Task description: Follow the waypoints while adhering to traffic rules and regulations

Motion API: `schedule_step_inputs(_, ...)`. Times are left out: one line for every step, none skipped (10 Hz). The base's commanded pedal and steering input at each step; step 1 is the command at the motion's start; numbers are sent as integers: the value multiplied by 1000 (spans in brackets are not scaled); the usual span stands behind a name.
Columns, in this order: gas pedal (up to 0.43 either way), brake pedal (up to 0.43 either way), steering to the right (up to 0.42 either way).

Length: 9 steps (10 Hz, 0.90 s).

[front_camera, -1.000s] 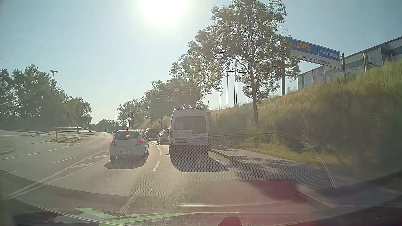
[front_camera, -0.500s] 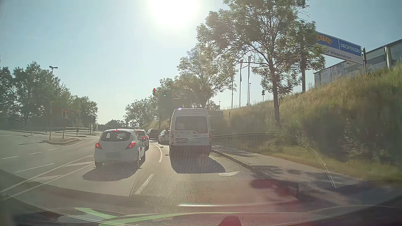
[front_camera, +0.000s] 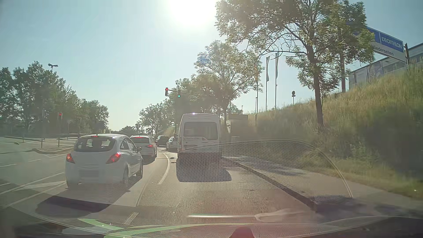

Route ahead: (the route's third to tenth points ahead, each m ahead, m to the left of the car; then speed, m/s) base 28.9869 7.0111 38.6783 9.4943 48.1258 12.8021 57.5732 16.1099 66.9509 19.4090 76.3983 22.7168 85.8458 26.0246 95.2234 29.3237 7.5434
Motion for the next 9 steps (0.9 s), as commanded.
schedule_step_inputs(157,0,-45)
schedule_step_inputs(157,0,-45)
schedule_step_inputs(157,0,-46)
schedule_step_inputs(157,0,-46)
schedule_step_inputs(169,0,-48)
schedule_step_inputs(169,0,-49)
schedule_step_inputs(169,0,-49)
schedule_step_inputs(169,0,-49)
schedule_step_inputs(169,0,-49)
